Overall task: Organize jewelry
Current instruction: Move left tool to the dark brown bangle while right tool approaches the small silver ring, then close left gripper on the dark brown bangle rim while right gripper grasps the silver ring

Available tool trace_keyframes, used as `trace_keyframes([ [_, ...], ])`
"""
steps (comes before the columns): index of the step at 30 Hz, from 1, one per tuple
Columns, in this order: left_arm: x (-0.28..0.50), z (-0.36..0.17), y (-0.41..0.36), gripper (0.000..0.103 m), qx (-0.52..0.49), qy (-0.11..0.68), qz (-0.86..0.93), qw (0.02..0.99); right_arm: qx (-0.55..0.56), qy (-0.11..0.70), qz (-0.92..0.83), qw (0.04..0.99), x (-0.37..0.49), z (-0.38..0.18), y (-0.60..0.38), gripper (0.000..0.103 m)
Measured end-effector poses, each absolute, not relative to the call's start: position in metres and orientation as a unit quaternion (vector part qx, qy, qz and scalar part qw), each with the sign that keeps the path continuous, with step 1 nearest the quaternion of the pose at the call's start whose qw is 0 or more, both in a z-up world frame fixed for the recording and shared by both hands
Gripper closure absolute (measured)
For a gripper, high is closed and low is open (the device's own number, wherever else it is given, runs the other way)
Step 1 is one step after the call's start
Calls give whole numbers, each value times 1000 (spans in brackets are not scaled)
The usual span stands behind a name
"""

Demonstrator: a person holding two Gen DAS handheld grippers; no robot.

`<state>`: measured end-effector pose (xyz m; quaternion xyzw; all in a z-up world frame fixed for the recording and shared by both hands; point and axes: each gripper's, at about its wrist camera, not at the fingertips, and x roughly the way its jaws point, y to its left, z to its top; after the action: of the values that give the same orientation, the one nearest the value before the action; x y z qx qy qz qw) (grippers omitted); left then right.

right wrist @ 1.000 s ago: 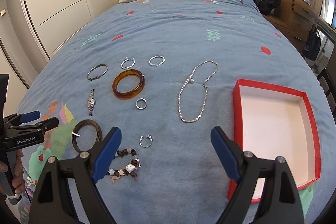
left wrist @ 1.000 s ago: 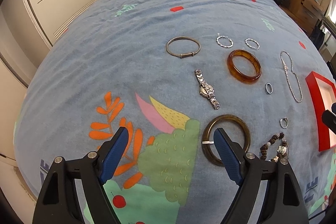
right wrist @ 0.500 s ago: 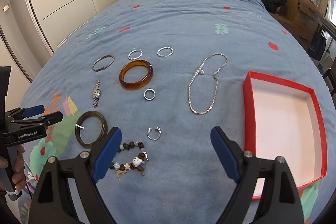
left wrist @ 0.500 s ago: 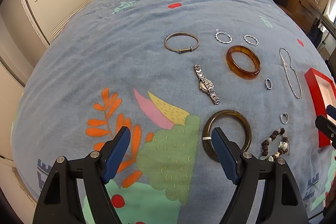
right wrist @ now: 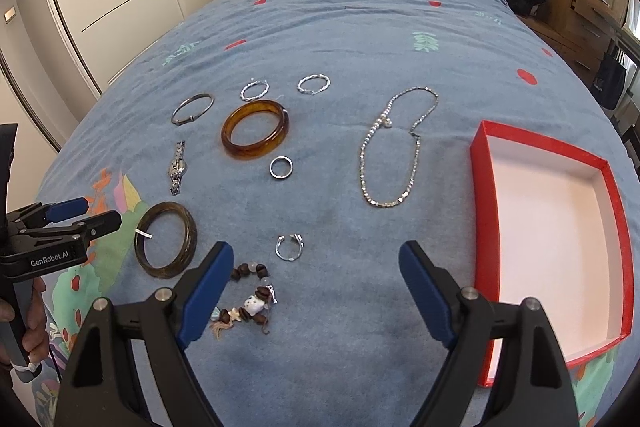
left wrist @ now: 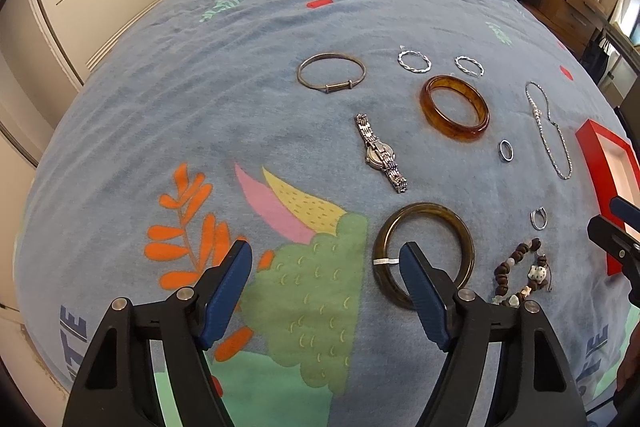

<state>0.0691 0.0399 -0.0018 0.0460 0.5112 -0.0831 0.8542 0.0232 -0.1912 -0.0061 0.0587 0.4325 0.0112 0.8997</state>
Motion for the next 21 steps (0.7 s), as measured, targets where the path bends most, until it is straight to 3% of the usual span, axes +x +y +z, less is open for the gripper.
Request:
trace_keyframes([
  [3,70,-2,40,28,46,510,-81,855,60,435,14,898,24,-7,-192,28],
  [10,71,-6,39,29,48,514,-83,853,65,440,17,895,27,-14,-194,31],
  [15,72,-13,37,36,48,521,-96,847,71,449,26,890,31,-19,-195,50],
  [21,74,-20,33,42,45,528,-108,841,77,458,36,885,36,-27,-194,53],
])
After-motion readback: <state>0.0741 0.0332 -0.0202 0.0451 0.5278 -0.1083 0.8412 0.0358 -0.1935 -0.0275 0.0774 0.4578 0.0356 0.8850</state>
